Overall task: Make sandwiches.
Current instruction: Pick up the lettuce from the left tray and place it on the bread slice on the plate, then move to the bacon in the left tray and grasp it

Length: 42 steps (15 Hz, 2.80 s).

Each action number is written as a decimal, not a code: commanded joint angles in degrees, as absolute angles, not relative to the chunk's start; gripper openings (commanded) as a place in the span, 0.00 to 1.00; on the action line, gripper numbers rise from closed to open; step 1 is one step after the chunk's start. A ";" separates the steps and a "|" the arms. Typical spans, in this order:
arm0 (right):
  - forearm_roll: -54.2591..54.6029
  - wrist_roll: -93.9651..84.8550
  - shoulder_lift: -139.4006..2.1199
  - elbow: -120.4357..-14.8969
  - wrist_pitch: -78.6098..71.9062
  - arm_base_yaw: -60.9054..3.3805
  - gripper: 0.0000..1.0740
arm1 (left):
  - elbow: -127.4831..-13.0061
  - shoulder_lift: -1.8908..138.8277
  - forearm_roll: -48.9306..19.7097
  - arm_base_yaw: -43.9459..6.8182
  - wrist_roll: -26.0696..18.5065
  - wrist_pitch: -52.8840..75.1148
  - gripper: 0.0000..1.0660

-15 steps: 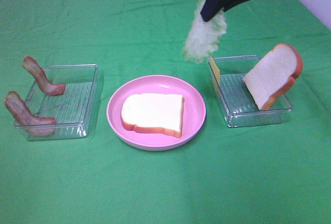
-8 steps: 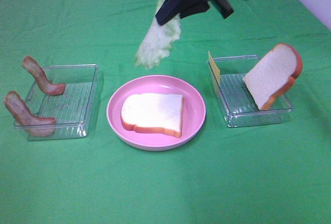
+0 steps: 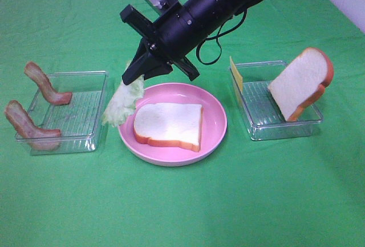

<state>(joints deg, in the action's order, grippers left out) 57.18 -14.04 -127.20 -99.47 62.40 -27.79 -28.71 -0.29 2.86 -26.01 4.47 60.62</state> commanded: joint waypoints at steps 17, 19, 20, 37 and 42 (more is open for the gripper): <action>34.43 -5.27 -129.20 -99.69 51.85 -27.62 0.57 | -28.59 -0.92 3.04 -26.18 4.41 59.99 0.64; 33.46 -6.59 -128.74 -99.81 50.71 -27.62 0.59 | -28.59 -0.92 3.04 -26.18 4.41 59.99 0.64; 32.89 -7.28 -128.34 -99.81 49.79 -27.62 0.59 | -28.59 -0.92 3.04 -26.18 4.41 59.99 0.64; 3.44 4.18 -111.61 -117.69 73.85 -27.62 0.62 | -28.59 -0.92 3.04 -26.18 4.41 59.99 0.64; 2.01 6.76 -97.46 -105.14 73.80 -27.62 0.62 | -28.59 -0.86 3.04 -26.18 4.41 59.99 0.64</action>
